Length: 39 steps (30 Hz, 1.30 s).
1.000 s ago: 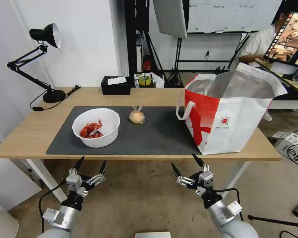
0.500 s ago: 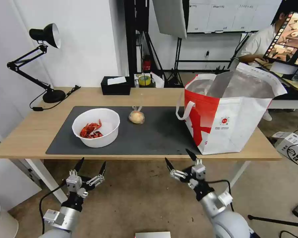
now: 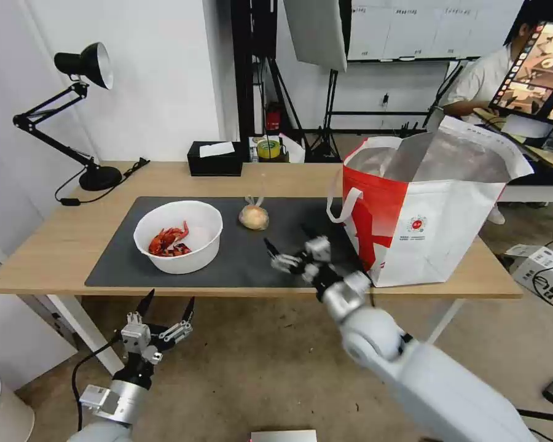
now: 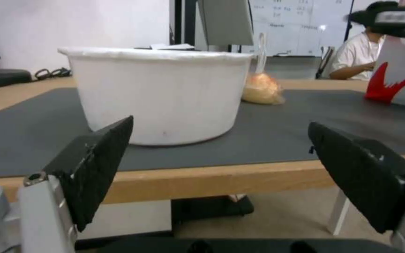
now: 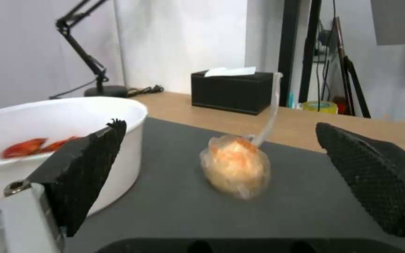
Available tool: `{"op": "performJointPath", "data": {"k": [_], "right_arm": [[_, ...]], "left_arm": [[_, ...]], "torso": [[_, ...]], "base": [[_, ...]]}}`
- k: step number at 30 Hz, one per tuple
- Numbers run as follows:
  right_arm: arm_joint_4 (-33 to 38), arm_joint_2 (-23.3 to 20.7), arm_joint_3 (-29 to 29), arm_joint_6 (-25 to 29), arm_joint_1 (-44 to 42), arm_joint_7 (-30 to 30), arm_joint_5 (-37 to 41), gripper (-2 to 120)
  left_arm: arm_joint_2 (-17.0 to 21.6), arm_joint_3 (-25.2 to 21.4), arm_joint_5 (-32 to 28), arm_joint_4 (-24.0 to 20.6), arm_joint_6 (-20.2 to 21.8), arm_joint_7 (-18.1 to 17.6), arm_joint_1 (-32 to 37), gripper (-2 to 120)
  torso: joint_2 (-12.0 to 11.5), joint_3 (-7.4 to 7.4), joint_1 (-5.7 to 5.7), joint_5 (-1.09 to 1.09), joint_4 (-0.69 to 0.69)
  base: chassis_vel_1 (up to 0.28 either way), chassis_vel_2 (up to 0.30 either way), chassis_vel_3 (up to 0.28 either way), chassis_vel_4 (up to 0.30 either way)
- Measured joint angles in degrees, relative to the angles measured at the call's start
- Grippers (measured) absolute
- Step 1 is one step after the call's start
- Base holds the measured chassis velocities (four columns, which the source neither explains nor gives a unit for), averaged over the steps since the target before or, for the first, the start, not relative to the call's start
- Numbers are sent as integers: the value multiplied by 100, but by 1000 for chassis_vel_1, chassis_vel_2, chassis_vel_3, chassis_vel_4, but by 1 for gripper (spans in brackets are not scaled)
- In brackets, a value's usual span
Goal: Pick up the trash from the table and place it into the takeout bag.
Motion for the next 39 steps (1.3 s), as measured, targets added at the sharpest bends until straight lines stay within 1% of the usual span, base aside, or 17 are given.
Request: {"op": "performJointPath", "data": {"k": [1,2,5,8,9,10,12,13,14,15,16,17,19,27,29,33,39], "right_arm": [[-198,118,-106,-66,210,59,75,100],[-198,118,-106,-66,210,59,75,100],[-825,514,-341,-283,785,241,285,100],[-1028,624,-399,-335,938,277,301,100],[-1317,838,-480,-545,1173,440,409,100],[-1403,940,-496,-701,1249,573,534,100],[-1403,940,-496,-701,1249,573,534,100],[-1485,1043,-509,-863,1314,726,670,100],[-1686,1228,-514,-1183,1423,958,857,100],[-2078,1450,-551,-1485,1589,1118,968,100],[-2078,1450,-551,-1485,1589,1118,968,100],[-2328,1628,-598,-1641,1723,1297,983,100],[-2614,1850,-602,-1716,1836,1397,980,100],[-2957,2161,-595,-1941,2028,1459,974,100],[-3163,2324,-578,-2047,2119,1530,970,100],[-3262,2402,-563,-2097,2163,1569,961,100],[-3501,2561,-550,-2372,2238,1674,907,100]], "left_arm": [[-1,-12,0,4,-3,0,6,100],[-1,-12,0,4,-3,0,6,100],[-1,-40,-3,28,-29,-1,18,100],[-1,-47,-5,29,-32,-2,23,100],[-1,-59,-6,37,-34,-2,27,100],[-1,-70,-5,53,-36,-2,26,100],[-1,-70,-5,53,-36,-2,26,100],[0,-82,-5,73,-42,-3,21,100],[11,-105,-3,102,-64,-3,17,100],[37,-139,-3,116,-95,-3,16,100],[37,-139,-3,116,-95,-3,16,100],[41,-147,-8,131,-100,-2,9,100],[29,-145,-8,154,-120,-2,0,100],[31,-161,-16,162,-139,-2,2,100],[37,-167,-22,163,-145,-2,7,100],[40,-169,-23,162,-148,-2,13,100],[54,-184,-33,145,-155,-2,29,100]], "torso": [[0,0,0,0,0],[0,0,0,0,0],[0,0,0,-1,0],[1,0,0,-2,1],[0,0,1,-1,-1],[0,0,0,0,-1],[0,0,0,0,-1],[1,-1,0,-1,-1],[1,-1,0,-2,0],[1,-1,0,-1,-1],[1,-1,0,-1,-1],[1,-1,0,-1,-2],[1,-1,0,-1,0],[1,-1,0,-1,-1],[1,-1,0,-1,0],[1,-1,-1,-1,0],[1,-1,-1,0,-1]], "base": [[0,0,0,0],[0,0,0,0],[0,0,0,0],[0,0,0,0],[0,0,0,0],[0,0,0,0],[0,0,0,0],[0,0,0,0],[0,0,0,0],[0,0,0,0],[0,0,0,0],[0,0,0,0],[0,0,0,0],[0,0,0,0],[0,0,0,0],[0,0,0,0],[0,0,0,0]]}}
